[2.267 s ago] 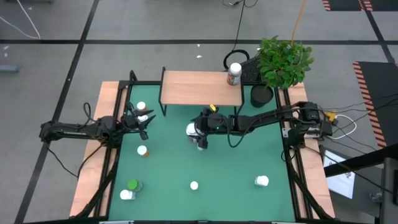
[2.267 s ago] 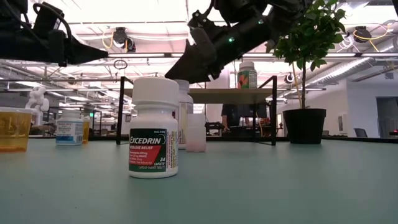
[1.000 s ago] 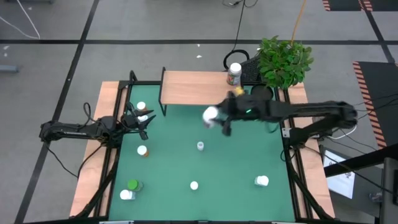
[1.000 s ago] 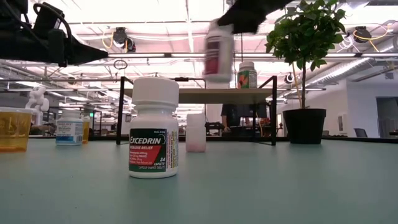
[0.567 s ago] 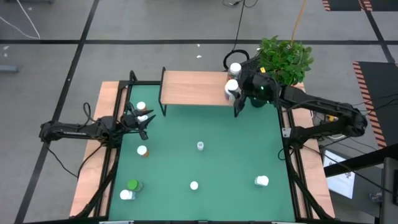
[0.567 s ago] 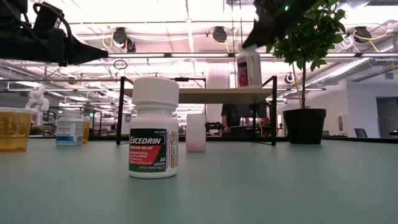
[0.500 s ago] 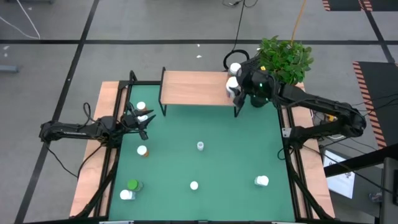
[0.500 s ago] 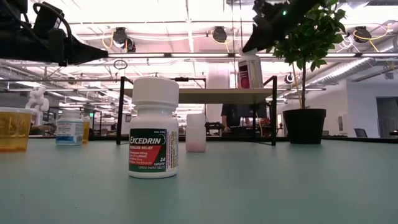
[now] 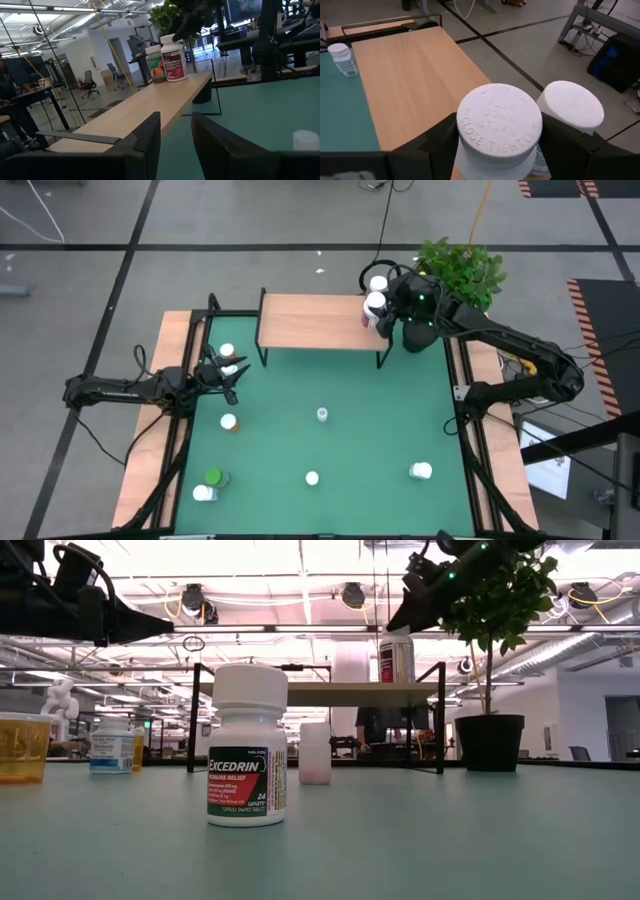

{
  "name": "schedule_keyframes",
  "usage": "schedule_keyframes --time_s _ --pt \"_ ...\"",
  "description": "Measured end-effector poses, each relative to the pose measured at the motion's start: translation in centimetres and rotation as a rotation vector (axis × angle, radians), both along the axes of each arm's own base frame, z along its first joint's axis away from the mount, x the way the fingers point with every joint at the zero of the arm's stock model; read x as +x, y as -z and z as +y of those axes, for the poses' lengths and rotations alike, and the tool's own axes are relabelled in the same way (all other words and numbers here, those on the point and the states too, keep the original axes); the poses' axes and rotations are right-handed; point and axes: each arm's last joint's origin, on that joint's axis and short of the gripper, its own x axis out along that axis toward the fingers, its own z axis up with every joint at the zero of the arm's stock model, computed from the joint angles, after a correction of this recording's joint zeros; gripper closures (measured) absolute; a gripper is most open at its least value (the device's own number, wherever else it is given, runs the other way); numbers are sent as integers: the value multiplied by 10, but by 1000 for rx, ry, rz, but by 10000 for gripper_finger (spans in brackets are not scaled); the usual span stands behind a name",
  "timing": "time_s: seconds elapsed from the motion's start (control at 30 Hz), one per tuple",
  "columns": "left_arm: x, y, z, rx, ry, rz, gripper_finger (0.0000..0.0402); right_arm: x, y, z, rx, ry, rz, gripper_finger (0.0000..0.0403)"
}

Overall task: Pick and place medicine bottles onto shelf by color
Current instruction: Put the big white pill bottle on the shelf, then put the big green pill bottle on the shelf

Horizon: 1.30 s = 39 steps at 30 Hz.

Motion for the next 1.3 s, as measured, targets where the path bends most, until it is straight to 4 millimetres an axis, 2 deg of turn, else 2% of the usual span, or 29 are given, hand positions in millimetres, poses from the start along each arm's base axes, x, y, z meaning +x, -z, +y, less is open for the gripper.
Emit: schedule_keyframes --time_s 0.13,0.4,0.53,0.93,1.17,1.3 --pt "0 0 0 -5 1 -2 289 0 0 1 -7 -6 1 165" --pt "0 0 0 -22 1 -10 289 2 0 -1 -36 -19 -4 102" --pt "0 0 0 -22 -3 -10 289 1 -7 4 -82 -40 -26 92" --pt "0 0 0 -24 -6 -11 289 0 -42 59 -203 -239 -169 94" --pt "0 0 0 -25 -6 -11 289 18 -36 92 -182 -386 -160 94" --pt "0 0 0 -25 -6 -11 289 25 -33 106 -219 -383 -130 94"
